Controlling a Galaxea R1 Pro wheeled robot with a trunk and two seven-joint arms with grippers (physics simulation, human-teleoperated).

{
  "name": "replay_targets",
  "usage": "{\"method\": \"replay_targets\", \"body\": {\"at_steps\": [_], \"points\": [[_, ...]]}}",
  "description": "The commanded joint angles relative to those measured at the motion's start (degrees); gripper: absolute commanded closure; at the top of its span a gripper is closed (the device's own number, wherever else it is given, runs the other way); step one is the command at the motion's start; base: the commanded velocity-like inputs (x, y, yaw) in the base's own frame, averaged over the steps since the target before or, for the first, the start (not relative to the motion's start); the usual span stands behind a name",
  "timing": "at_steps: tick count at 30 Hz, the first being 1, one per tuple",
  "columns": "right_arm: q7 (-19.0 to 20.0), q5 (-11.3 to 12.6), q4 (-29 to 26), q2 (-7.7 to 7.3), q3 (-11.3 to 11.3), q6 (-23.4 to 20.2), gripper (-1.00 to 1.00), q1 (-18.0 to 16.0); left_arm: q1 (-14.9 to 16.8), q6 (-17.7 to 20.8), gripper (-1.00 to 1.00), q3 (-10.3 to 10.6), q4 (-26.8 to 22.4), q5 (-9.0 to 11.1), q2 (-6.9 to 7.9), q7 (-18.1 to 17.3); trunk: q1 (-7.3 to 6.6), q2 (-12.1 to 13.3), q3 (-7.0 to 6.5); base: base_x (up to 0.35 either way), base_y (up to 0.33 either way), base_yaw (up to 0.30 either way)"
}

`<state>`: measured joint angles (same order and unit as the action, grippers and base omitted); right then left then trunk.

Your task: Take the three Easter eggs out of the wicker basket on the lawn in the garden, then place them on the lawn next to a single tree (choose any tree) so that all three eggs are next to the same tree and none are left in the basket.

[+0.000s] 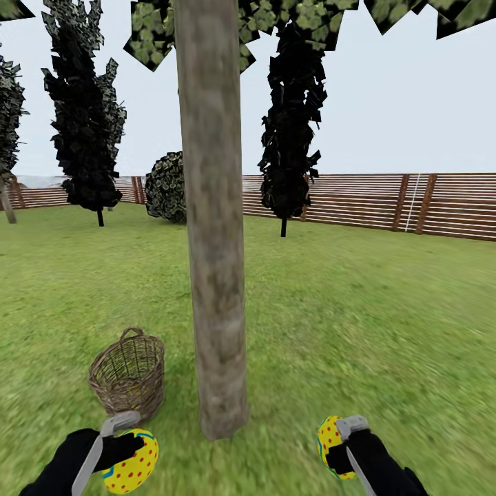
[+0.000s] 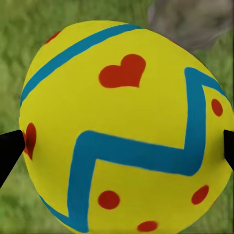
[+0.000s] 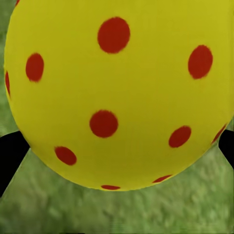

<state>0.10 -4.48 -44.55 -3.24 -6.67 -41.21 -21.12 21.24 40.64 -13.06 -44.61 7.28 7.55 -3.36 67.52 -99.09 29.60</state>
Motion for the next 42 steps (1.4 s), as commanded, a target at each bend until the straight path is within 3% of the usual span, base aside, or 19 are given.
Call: {"method": "replay_targets", "body": {"at_steps": [1,4,8,42], "points": [[0.0,-0.5,-0.2,0.54,-0.3,-0.4,1.0,-0.1,0.0,0.3,1.0,-0.1,-0.1,0.3,-0.24,-0.1,0.0,0.0,0.07,0.0,0.0,0.0],[0.0,-0.4,-0.3,1.12,-2.0,-0.2,1.0,-0.1,0.0,0.3,1.0,-0.1,-0.1,0.3,-0.41,-0.1,0.0,0.0,0.07,0.0,0.0,0.0],[0.0,-0.5,0.1,1.03,-2.5,-0.1,1.0,-0.1,0.0,0.3,1.0,-0.3,-0.3,0.4,-0.35,-0.1,0.44,-0.8,0.43,0.0,0.0,0.0],[0.0,-0.5,1.8,1.03,-2.6,1.4,1.0,-0.1,0.0,-1.0,1.0,-0.5,-0.7,0.4,-0.26,0.0,7.9,-14.5,6.67,0.0,0.0,0.0]]}}
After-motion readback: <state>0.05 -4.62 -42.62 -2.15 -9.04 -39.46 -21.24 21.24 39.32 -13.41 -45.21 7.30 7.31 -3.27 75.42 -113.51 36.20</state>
